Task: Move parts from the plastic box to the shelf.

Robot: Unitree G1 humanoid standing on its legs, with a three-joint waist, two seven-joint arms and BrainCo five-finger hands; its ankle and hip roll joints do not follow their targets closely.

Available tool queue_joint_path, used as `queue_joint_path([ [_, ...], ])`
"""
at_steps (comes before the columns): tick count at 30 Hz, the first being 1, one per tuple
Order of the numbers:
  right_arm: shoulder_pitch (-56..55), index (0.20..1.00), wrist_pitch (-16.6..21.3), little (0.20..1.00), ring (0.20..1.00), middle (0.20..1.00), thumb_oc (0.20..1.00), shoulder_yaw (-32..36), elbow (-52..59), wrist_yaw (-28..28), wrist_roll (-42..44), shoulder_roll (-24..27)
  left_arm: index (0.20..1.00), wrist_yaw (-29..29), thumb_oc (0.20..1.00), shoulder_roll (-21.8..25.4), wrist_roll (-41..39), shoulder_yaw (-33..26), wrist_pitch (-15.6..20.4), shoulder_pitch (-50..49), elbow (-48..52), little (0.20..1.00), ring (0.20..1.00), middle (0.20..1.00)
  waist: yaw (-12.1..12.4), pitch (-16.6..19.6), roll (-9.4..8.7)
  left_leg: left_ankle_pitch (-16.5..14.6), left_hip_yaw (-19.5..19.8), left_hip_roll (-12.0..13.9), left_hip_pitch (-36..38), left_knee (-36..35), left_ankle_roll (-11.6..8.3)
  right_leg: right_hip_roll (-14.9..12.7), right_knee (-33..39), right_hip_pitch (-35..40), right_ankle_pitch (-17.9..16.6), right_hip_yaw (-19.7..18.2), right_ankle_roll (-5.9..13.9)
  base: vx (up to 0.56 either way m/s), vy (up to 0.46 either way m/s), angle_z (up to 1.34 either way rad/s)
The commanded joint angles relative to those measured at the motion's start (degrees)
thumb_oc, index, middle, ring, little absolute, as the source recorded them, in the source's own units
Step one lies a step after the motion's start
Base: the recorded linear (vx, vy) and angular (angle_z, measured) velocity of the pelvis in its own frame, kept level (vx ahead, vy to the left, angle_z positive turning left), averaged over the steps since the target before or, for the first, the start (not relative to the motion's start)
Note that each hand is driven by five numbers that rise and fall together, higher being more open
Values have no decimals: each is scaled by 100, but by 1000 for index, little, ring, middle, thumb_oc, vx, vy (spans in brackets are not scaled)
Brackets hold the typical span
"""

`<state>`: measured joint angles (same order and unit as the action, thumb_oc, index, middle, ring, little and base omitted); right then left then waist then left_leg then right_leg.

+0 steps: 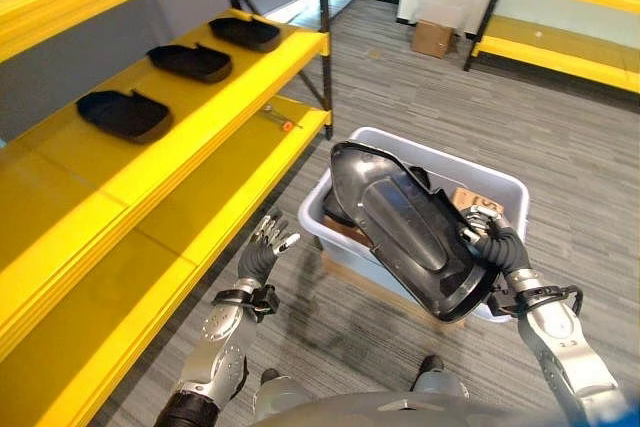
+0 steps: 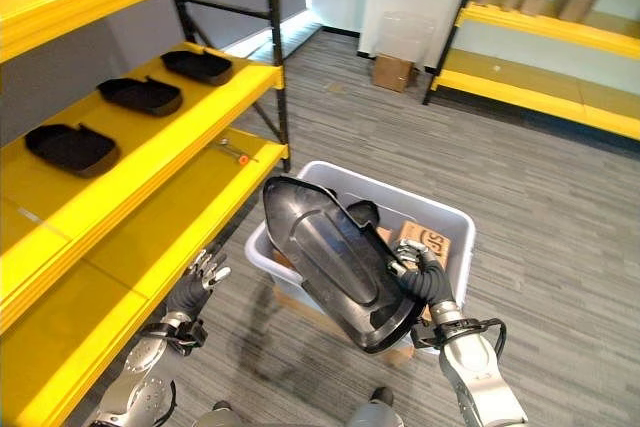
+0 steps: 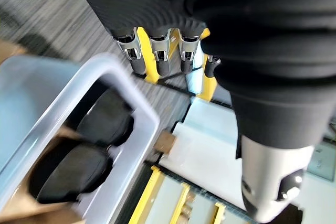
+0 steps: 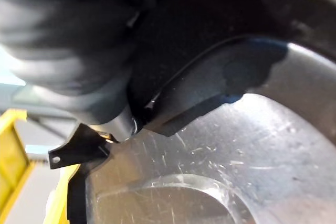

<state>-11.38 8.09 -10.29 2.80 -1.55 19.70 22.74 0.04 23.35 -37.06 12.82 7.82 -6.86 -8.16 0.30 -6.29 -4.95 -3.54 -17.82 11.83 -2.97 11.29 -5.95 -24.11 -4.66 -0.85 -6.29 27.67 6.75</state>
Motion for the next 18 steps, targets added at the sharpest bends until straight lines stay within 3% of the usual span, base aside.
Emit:
queue_joint_path([
  [1,694,200,419,200,200,200,200,117,500,13,143,305,1000,-47,1000,92,237,-349,394,-33,579,1000,1000,1000,178,102,149,262,200,43,-227,-271,124,-209,-372,647,-344,-37,653,101,253,46],
  [4,754,200,416,200,200,200,200,100,450,1,146,269,1000,-41,1000,106,209,-375,395,-77,618,1000,1000,1000,230,116,99,162,225,-87,-289,-231,213,-304,-331,679,-535,11,707,75,208,19],
  [5,820,200,410,200,200,200,200,105,394,-25,79,202,1000,-34,1000,145,229,-455,406,-132,644,1000,1000,1000,333,176,68,79,276,-377,-324,-336,366,-485,-363,665,-963,79,773,104,310,23],
  [7,825,200,371,200,200,200,200,86,293,-24,93,97,1000,-10,1000,162,301,-529,395,-203,672,1000,1000,1000,384,253,72,41,365,-728,-212,-671,561,-717,-572,578,-1389,99,825,124,335,28],
  [8,827,200,373,200,200,200,200,82,288,-24,92,94,1000,-8,1000,164,304,-532,392,-210,679,1000,1000,1000,381,259,56,57,360,-755,-201,-705,575,-741,-580,565,-1396,92,825,145,395,35],
  [9,829,200,333,200,200,200,200,55,249,-16,142,24,1000,-18,1000,195,418,-583,384,-243,701,1000,1000,1000,390,263,143,68,469,-955,-27,-1013,741,-776,-959,416,-1362,-25,770,137,393,43],
  [11,764,200,344,200,200,200,200,82,214,13,174,1,1000,19,1000,191,551,-569,384,-211,637,1000,1000,1000,300,241,189,234,568,-1117,79,-1256,895,-437,-1390,67,-1037,-647,546,110,376,40],
  [14,605,200,380,200,200,200,200,225,253,37,404,8,1000,30,1000,144,570,-422,368,-67,531,1000,1000,1000,-38,154,353,280,923,-1099,303,-1426,890,865,-1543,-564,126,-1722,137,157,159,75],
  [15,520,200,395,200,200,200,200,301,261,67,457,32,1000,-21,1000,93,605,-340,350,-35,498,1000,1000,1000,-213,51,402,254,1051,-1115,459,-1464,880,1444,-1421,-978,429,-2078,-5,196,94,88],
  [18,400,200,414,200,200,200,200,374,292,114,487,27,1000,-106,1000,5,579,-241,337,-19,476,1000,1000,1000,-450,-55,323,175,1321,-1311,685,-1550,880,1982,-677,-1306,207,-2403,33,177,-7,76],
])
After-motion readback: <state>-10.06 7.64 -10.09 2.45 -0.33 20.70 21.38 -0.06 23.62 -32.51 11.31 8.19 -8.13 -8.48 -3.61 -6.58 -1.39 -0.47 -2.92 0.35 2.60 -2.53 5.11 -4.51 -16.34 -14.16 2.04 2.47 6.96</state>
